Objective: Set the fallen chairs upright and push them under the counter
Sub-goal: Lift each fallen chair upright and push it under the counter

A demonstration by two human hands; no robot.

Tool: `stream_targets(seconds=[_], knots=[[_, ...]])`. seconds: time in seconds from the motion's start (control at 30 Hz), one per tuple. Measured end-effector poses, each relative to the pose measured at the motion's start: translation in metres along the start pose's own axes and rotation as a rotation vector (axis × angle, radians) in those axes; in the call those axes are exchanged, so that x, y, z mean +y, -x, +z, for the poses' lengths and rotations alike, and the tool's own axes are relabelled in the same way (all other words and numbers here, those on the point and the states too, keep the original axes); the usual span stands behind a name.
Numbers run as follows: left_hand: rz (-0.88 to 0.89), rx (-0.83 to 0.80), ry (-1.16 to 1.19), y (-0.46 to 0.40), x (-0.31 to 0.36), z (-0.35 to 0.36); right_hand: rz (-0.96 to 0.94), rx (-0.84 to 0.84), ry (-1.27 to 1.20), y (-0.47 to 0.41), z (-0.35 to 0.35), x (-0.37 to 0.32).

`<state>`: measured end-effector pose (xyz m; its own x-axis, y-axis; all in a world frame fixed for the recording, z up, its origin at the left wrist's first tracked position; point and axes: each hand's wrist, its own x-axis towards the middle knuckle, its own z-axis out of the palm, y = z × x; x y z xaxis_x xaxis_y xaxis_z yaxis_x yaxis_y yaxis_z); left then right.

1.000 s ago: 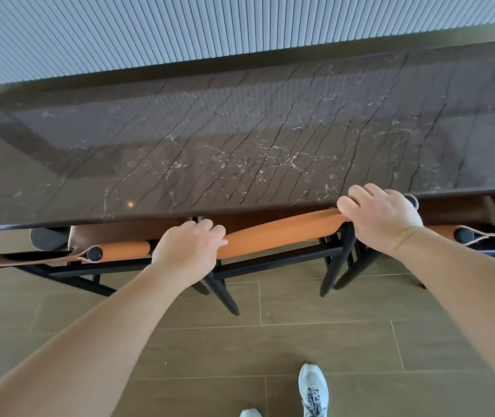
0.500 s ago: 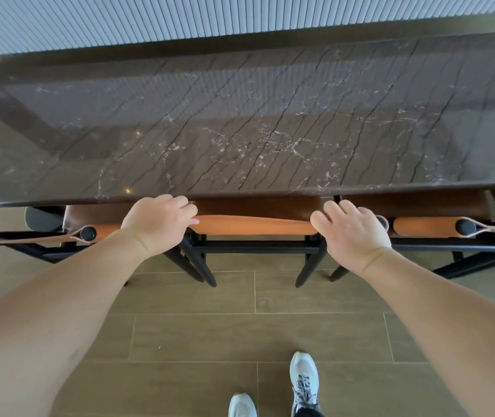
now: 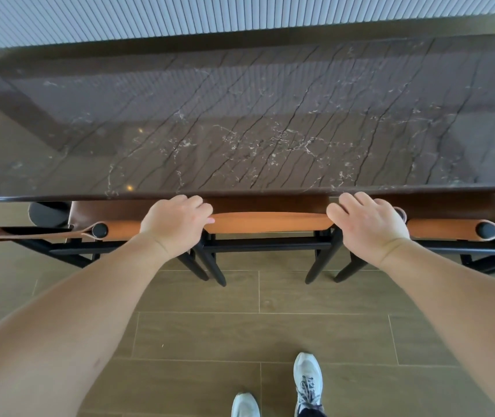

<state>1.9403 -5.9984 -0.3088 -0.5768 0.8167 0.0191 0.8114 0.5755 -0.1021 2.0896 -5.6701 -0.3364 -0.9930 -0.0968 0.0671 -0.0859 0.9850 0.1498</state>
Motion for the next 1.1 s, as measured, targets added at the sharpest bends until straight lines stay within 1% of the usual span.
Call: stream_targets(seconds=[0.17, 0.3, 0.43, 0.6, 0.77, 0.93, 1.1], knots=[[0.025, -0.007, 0.022, 0.002, 0.016, 0.008, 0.028, -0.02, -0.01, 0.01, 0.006, 0.006], [0.047, -0.018, -0.005, 0.003, 0.0, 0.011, 0.02, -0.018, -0.009, 0.006, 0.005, -0.008], [0.029, -0.041, 0.001, 0.006, -0.01, 0.016, 0.008, 0.008, -0.033, 0.004, 0.012, -0.02], [0.019, -0.036, 0.004, 0.004, -0.01, 0.018, 0.029, 0.002, -0.012, 0.002, 0.013, -0.02], [0.035, -0.034, 0.015, 0.0, -0.006, 0.018, -0.012, -0.005, -0.017, 0.002, 0.012, -0.012], [0.013, -0.045, 0.021, 0.003, -0.005, 0.022, 0.01, -0.013, -0.014, 0.002, 0.016, -0.014], [0.023, -0.081, 0.015, 0.001, -0.006, 0.025, 0.044, 0.039, -0.054, 0.0, 0.016, -0.018]])
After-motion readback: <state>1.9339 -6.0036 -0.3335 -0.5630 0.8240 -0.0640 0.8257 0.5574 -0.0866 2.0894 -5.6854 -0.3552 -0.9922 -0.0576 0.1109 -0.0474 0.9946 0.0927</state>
